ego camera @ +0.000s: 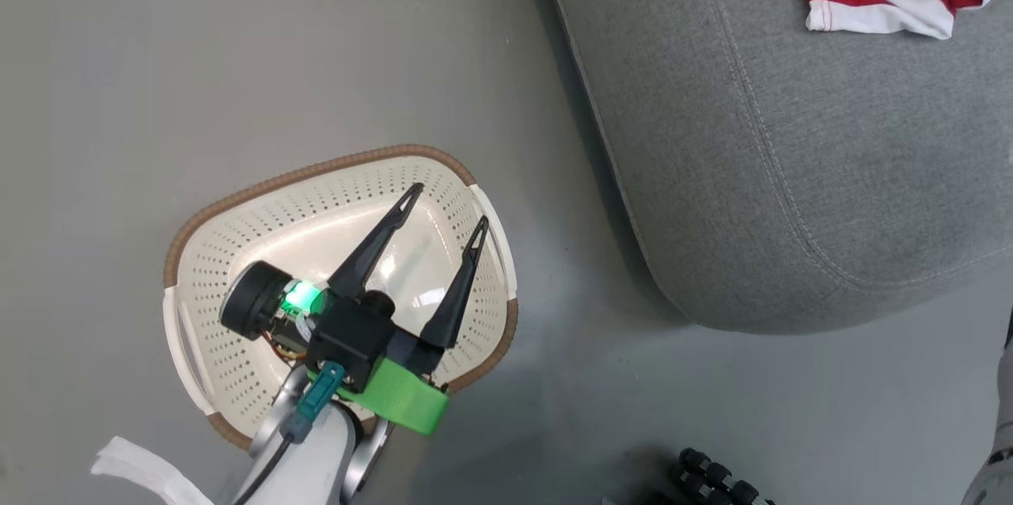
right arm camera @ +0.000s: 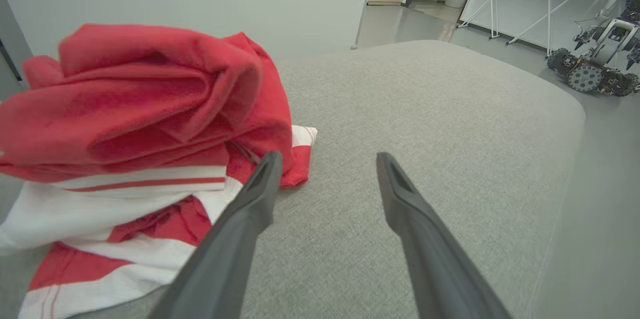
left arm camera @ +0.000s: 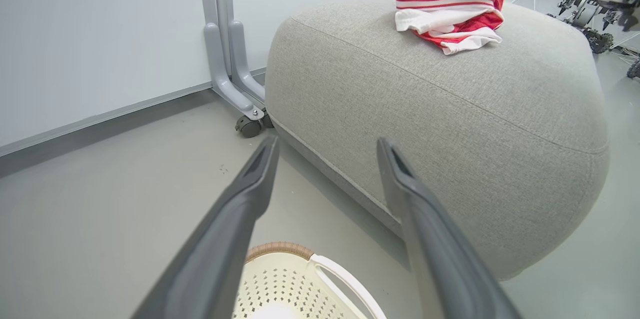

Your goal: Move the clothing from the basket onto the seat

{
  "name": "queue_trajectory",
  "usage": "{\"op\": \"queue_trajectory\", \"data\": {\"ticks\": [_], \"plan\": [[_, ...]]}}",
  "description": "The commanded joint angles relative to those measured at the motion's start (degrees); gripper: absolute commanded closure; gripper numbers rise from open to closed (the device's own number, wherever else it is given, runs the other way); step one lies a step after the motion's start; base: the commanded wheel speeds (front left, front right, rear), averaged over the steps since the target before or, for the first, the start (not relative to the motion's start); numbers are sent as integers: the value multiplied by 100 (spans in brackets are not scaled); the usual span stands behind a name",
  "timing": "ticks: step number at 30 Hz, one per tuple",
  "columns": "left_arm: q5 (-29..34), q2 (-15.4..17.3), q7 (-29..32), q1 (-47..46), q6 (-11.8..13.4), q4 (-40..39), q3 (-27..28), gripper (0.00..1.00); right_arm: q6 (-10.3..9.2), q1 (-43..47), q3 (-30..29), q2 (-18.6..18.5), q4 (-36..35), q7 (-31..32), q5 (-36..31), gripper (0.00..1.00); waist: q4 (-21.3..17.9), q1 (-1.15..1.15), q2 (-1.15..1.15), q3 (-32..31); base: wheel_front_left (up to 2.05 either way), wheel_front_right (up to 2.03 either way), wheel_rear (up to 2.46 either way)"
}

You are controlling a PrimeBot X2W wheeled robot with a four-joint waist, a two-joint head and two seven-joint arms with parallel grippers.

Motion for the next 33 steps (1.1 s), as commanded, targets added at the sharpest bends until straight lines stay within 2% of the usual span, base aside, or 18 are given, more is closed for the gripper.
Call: {"op": "queue_trajectory", "data": {"ticks": [1, 5, 8, 13, 15, 18, 21, 24, 28, 33], "plan": [[-61, -47, -2, 143, -19, 31, 9, 0, -8, 257, -28, 91, -79, -18, -77, 0, 140, 0, 0, -443, 0, 0, 0], [-118, -210, -2, 353, 63, 50, 89, 0, -8, 896, 267, 418, -402, -17, -19, 0, 283, 0, 0, -857, 0, 0, 0], [-211, -319, -2, 564, 139, 101, 210, 0, -8, 1525, 879, 627, -648, -17, 278, 0, 416, 0, 0, -1190, 0, 0, 0], [-436, -498, -2, 884, 231, 101, 463, 0, -8, 2323, 1896, 756, -1021, -17, 642, 0, 718, 0, 0, -1778, 0, 0, 0], [-399, -521, -2, 1024, 390, 127, 598, 0, -8, 2635, 2392, 809, -1218, -17, 755, 0, 861, 0, 0, -2007, 0, 0, 0], [-507, -573, -2, 1322, 858, 186, 963, 0, -8, 3192, 3422, 762, -1670, -18, 876, 0, 1096, 0, 0, -2443, 0, 0, 0], [-779, -585, -2, 1510, 1042, 17, 1207, 0, -8, 3480, 3864, 744, -2018, -18, 965, 0, 1215, 0, 0, -2679, 0, 0, 0], [-880, -587, -1, 1710, 1130, -270, 1314, 0, -8, 3704, 4043, 699, -2319, -17, 1031, 0, 1300, 0, 0, -2899, 0, 0, 0], [-997, -585, -2, 2124, 1088, -783, 1475, 0, -8, 4098, 4106, 661, -2772, -18, 1025, 0, 1384, 0, 0, -3269, 0, 0, 0], [-1013, -586, -2, 2536, 1234, -1016, 1647, 0, -8, 4429, 4112, 659, -3110, -17, 1008, 0, 1409, 0, 0, -3551, 0, 0, 0]]}}
